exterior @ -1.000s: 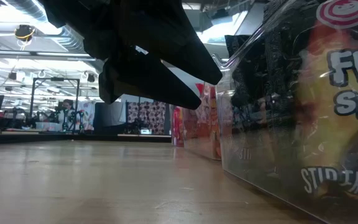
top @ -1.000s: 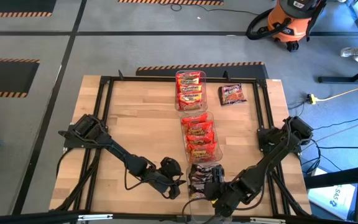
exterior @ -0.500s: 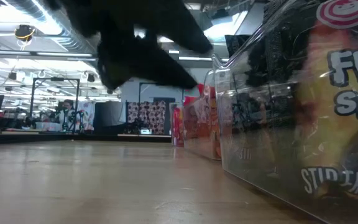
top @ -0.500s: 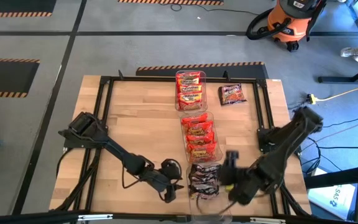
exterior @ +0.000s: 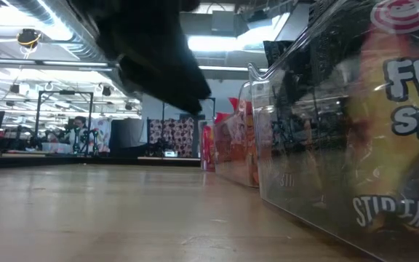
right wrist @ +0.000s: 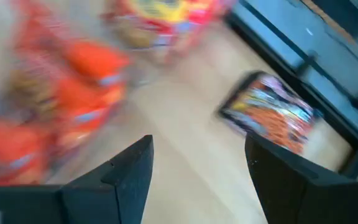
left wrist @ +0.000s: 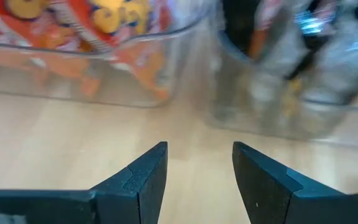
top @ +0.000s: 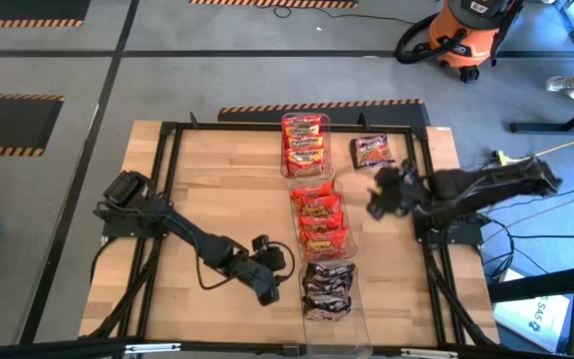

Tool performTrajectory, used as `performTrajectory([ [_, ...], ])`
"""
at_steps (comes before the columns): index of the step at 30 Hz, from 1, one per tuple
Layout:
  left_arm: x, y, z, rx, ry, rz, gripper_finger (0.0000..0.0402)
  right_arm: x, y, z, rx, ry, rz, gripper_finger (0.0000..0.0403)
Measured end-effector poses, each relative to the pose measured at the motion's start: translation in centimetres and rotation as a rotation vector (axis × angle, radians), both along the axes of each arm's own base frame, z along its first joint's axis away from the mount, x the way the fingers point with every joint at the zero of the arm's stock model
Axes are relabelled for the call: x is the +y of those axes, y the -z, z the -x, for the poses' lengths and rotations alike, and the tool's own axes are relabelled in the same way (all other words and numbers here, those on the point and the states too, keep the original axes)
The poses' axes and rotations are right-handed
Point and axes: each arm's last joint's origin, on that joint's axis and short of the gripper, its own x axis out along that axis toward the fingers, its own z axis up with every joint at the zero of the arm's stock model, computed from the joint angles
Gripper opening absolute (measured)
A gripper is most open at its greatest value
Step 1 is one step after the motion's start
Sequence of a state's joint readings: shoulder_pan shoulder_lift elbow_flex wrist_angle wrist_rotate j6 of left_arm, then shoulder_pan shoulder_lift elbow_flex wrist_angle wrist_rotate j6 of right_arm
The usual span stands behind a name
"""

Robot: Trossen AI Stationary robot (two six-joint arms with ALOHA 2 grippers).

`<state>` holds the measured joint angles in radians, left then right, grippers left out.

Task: Sort Maruchan noodles
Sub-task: Put the orange noodle pack into the middle transparent bin

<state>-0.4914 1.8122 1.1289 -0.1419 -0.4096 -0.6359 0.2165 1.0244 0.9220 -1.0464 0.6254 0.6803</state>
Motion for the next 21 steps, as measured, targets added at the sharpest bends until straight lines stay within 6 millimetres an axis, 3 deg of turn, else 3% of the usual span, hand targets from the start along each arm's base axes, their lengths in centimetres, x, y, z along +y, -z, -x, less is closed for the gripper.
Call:
performTrajectory([
  [8,1.9,0.1,-0.8,0.013,0.006,-0.061,0.0175,-7.9,3.2,1.9,-0.058,0.323,-0.022,0.0232],
  [16,2.8,0.1,-1.2,0.022,0.031,-0.115,0.0175,-15.9,5.2,1.8,-0.127,0.399,-0.096,0.0232],
  [21,3.3,0.1,-1.4,0.026,0.029,-0.125,0.0175,-20.6,8.3,2.6,-0.075,0.464,-0.152,0.0232],
])
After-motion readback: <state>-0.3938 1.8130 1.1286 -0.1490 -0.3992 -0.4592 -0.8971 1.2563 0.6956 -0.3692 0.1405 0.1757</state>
